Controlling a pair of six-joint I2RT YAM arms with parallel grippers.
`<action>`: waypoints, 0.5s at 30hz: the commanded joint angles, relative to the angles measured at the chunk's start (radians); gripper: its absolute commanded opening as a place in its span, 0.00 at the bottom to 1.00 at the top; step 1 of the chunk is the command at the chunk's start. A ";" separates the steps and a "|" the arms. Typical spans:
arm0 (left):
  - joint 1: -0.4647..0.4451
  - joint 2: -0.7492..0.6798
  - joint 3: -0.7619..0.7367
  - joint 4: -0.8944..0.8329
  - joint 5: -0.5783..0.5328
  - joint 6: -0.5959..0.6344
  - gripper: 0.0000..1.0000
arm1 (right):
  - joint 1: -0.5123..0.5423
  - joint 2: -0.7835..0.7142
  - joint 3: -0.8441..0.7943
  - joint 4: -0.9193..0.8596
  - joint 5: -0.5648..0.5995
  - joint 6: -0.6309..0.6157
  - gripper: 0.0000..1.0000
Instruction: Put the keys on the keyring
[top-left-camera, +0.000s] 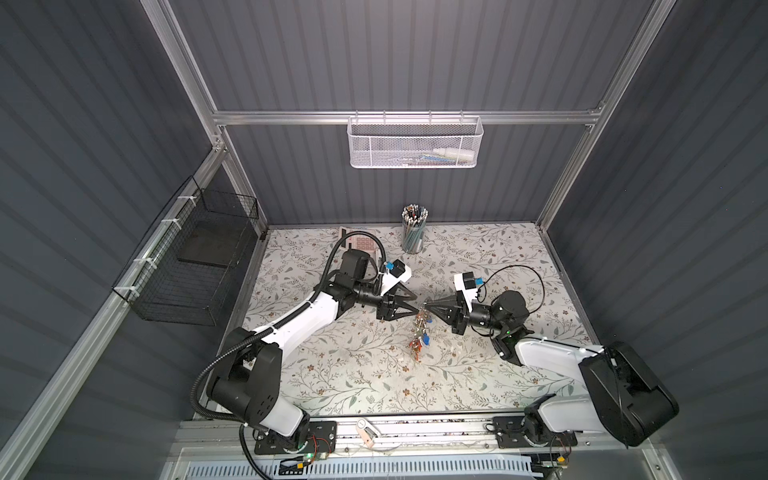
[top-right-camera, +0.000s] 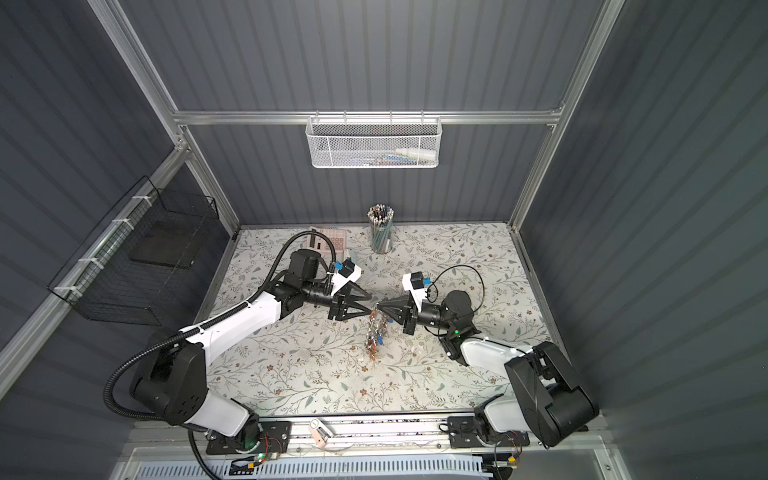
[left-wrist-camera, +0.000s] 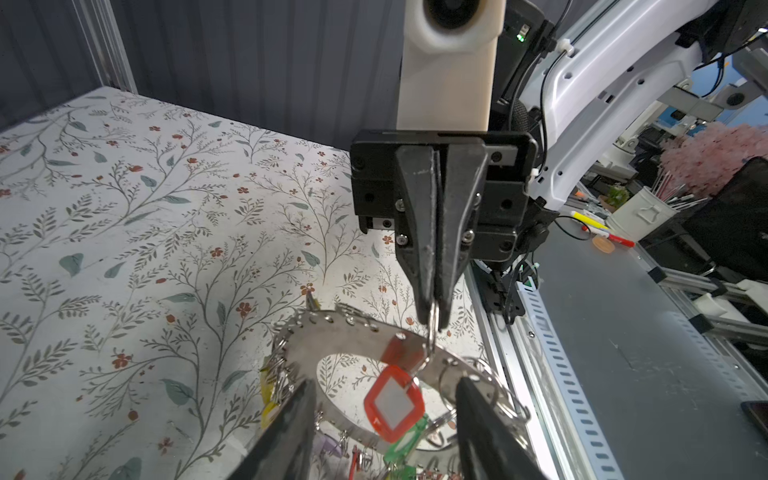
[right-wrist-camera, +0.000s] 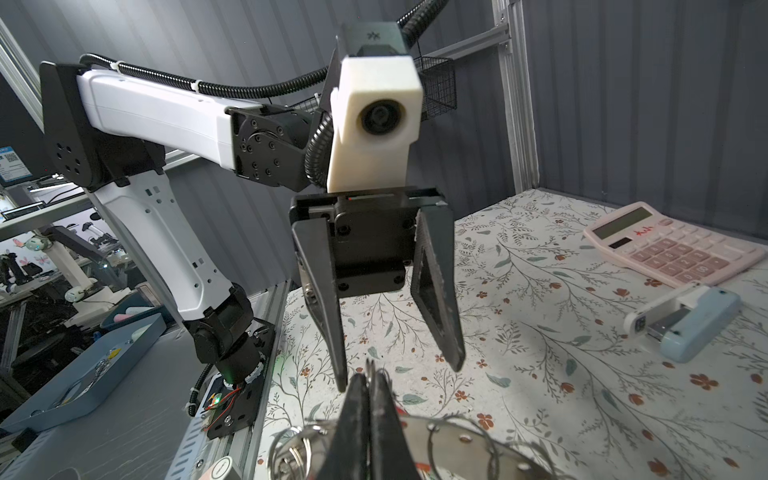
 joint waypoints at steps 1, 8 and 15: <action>-0.006 0.019 0.045 -0.049 0.065 0.038 0.49 | 0.004 -0.003 0.011 0.072 -0.009 0.007 0.00; -0.014 0.044 0.068 -0.106 0.090 0.071 0.41 | 0.005 0.006 0.013 0.074 -0.009 0.007 0.00; -0.019 0.062 0.087 -0.131 0.098 0.081 0.31 | 0.005 0.009 0.014 0.074 -0.009 0.008 0.00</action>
